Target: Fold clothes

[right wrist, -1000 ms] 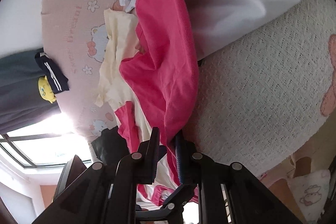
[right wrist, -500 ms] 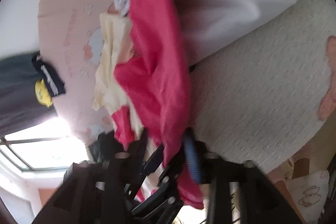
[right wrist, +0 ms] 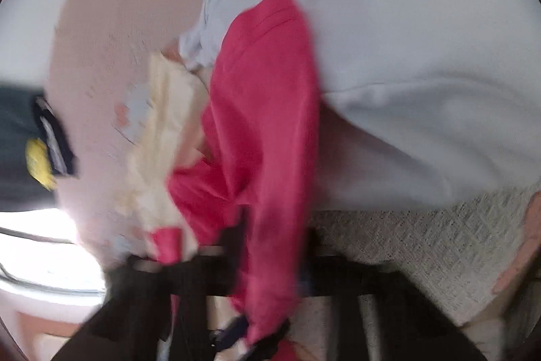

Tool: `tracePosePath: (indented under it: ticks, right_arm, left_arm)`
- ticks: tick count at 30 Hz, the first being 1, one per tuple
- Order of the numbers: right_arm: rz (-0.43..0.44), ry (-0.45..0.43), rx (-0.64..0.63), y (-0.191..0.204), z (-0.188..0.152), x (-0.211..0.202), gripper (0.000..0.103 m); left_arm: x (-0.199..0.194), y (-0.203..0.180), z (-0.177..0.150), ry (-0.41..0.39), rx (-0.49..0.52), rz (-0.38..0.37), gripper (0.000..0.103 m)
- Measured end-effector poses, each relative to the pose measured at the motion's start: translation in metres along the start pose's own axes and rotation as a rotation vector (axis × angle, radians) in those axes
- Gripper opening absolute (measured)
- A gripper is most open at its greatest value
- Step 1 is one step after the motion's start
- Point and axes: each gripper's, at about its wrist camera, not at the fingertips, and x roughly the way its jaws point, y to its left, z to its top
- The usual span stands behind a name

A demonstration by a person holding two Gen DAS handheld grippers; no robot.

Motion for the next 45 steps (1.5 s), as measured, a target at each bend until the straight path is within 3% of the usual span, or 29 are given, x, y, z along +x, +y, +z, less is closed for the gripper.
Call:
tracePosePath:
  ticks: [2, 5, 6, 7, 8, 10, 14, 17, 18, 20, 24, 28, 31, 38, 39, 41, 42, 44, 45]
  right_arm:
    - [-0.011, -0.021, -0.045, 0.013, 0.000, -0.004, 0.007]
    - [0.052, -0.042, -0.081, 0.028, 0.001, -0.013, 0.007]
    - [0.074, -0.044, -0.097, 0.035, 0.001, -0.016, 0.007]
    - [0.086, -0.053, -0.116, 0.042, 0.000, -0.018, 0.007]
    - [0.092, -0.056, -0.136, 0.047, -0.002, -0.020, 0.007]
    - [0.104, -0.048, -0.172, 0.058, -0.004, -0.020, 0.007]
    - [0.111, -0.024, -0.211, 0.078, -0.011, -0.012, 0.007]
    - [0.115, 0.001, -0.240, 0.087, -0.017, -0.010, 0.007]
    - [0.124, 0.013, -0.244, 0.090, -0.018, -0.009, 0.007]
    - [0.134, 0.030, -0.272, 0.099, -0.022, -0.007, 0.007]
    - [0.154, 0.065, -0.336, 0.118, -0.028, -0.001, 0.007]
    - [0.210, 0.123, -0.348, 0.127, -0.035, 0.005, 0.007]
    - [0.193, 0.135, -0.375, 0.132, -0.041, 0.009, 0.008]
    - [0.193, 0.165, -0.387, 0.135, -0.044, 0.011, 0.011]
    - [0.193, 0.167, -0.380, 0.134, -0.043, 0.010, 0.011]
    - [0.211, 0.171, -0.334, 0.127, -0.040, 0.010, 0.011]
    - [0.217, 0.174, -0.312, 0.123, -0.038, 0.010, 0.014]
    - [0.210, 0.182, -0.278, 0.118, -0.036, 0.011, 0.039]
    - [0.200, 0.179, -0.259, 0.115, -0.034, 0.010, 0.053]
  left_arm:
    - [-0.005, 0.009, 0.002, -0.004, -0.051, -0.092, 0.024]
    - [-0.020, 0.025, 0.003, -0.047, -0.147, -0.273, 0.026]
    - [-0.025, 0.030, 0.003, -0.059, -0.176, -0.322, 0.028]
    - [-0.029, 0.035, 0.004, -0.063, -0.194, -0.342, 0.039]
    - [-0.034, 0.039, 0.004, -0.065, -0.205, -0.343, 0.053]
    - [-0.043, 0.047, 0.007, -0.084, -0.213, -0.305, 0.058]
    - [-0.053, 0.052, -0.002, -0.112, -0.224, -0.202, 0.058]
    - [-0.060, 0.071, -0.014, -0.117, -0.230, -0.181, 0.058]
    - [-0.061, 0.071, -0.018, -0.115, -0.234, -0.180, 0.058]
    - [-0.045, 0.093, 0.006, -0.110, -0.248, -0.213, 0.058]
    - [-0.034, 0.089, 0.027, -0.113, -0.280, -0.245, 0.058]
    - [-0.051, 0.097, 0.019, -0.142, -0.302, -0.233, 0.058]
    - [-0.048, 0.094, 0.021, -0.140, -0.282, -0.262, 0.058]
    - [-0.041, 0.092, 0.028, -0.193, -0.280, -0.209, 0.058]
    - [-0.039, 0.092, 0.028, -0.197, -0.277, -0.193, 0.056]
    - [-0.037, 0.093, 0.029, -0.210, -0.260, -0.186, 0.022]
    - [-0.036, 0.092, 0.029, -0.213, -0.246, -0.177, 0.020]
    - [-0.032, 0.086, 0.029, -0.193, -0.205, -0.103, 0.018]
    - [-0.030, 0.087, 0.028, -0.187, -0.211, -0.112, 0.016]
